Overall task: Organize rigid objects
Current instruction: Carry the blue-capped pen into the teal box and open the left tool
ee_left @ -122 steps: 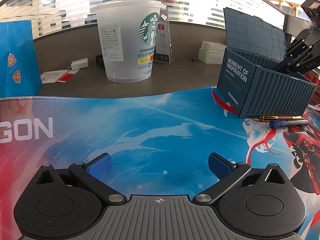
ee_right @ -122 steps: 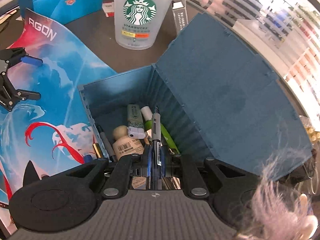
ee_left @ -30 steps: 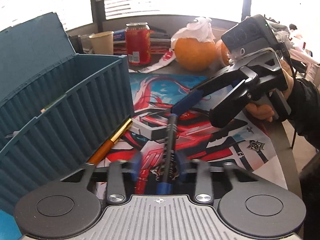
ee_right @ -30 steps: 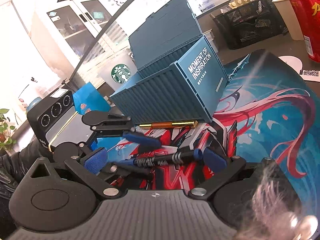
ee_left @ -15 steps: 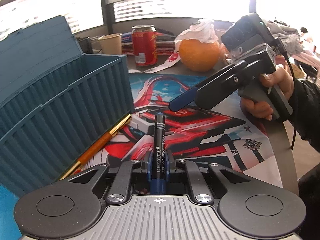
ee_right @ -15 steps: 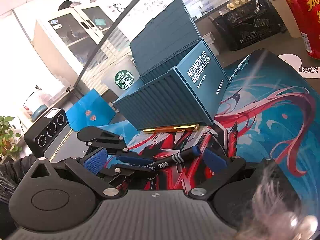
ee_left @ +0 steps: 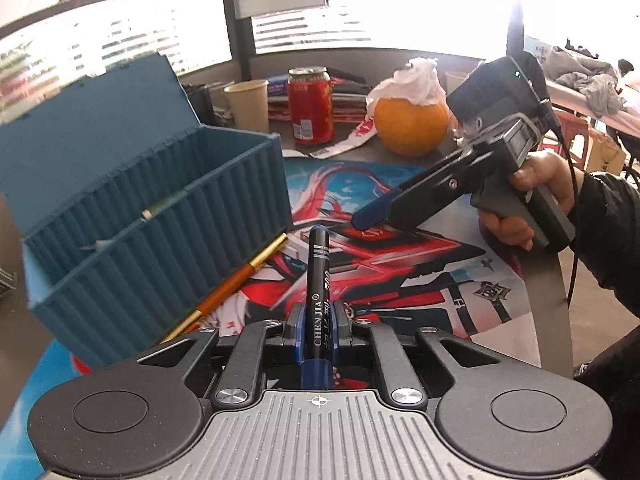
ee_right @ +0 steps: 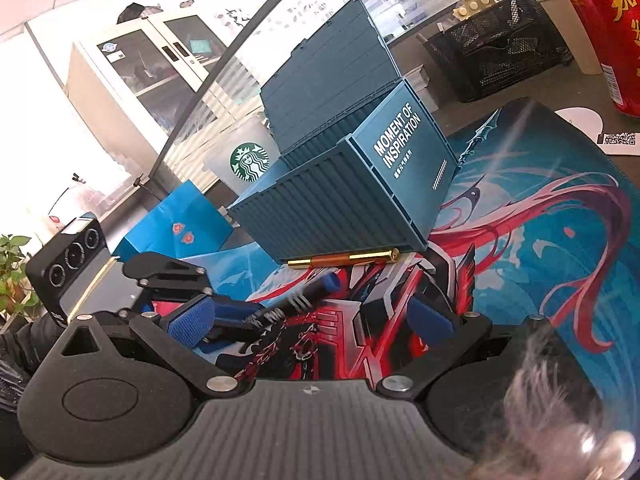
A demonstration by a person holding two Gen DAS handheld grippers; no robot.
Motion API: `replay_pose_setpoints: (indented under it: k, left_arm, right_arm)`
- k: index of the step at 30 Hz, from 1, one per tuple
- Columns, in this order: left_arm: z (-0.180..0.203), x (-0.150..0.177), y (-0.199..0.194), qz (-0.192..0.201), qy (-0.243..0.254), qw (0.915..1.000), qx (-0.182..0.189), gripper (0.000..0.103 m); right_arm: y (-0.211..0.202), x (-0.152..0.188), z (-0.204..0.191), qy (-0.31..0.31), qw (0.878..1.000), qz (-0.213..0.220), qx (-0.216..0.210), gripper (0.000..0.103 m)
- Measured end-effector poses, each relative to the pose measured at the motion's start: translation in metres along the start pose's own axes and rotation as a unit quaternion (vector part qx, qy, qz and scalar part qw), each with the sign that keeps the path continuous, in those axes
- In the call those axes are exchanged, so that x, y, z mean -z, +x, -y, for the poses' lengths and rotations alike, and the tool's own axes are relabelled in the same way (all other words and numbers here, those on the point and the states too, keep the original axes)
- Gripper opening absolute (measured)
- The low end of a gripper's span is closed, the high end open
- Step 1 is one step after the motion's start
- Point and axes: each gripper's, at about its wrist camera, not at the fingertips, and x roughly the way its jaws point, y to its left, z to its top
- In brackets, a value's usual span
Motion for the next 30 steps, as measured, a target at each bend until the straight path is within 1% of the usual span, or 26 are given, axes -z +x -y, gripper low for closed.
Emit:
replay_pose_setpoints:
  k: [7,15,18,25,27,30]
  left_arm:
    - [-0.004,-0.008,-0.024,-0.001,0.014,0.9998,-0.014,0.011]
    - [-0.015,-0.017,-0.038,-0.008,0.01,0.9992,-0.038,0.011]
    - [-0.02,-0.027,-0.043,-0.004,0.009,0.999,-0.044,0.011]
    - [-0.031,-0.058,-0.051,0.013,0.038,0.9974,-0.06,0.011]
    - [-0.036,-0.066,-0.051,0.017,0.046,0.9965,-0.068,0.011]
    - [-0.046,-0.077,-0.048,0.02,0.05,0.9961,-0.07,0.011]
  right_arm:
    - [0.0,0.0,0.0,0.0,1.0,0.0,0.0,0.103]
    - [0.0,0.0,0.0,0.0,1.0,0.0,-0.001,0.103]
    - [0.0,0.0,0.0,0.0,1.0,0.0,-0.001,0.103]
    - [-0.001,0.0,0.0,0.0,1.0,-0.001,0.0,0.103]
    - [-0.001,0.0,0.0,0.0,1.0,0.0,-0.001,0.103]
    - [-0.001,0.0,0.0,0.0,1.0,0.0,-0.001,0.103]
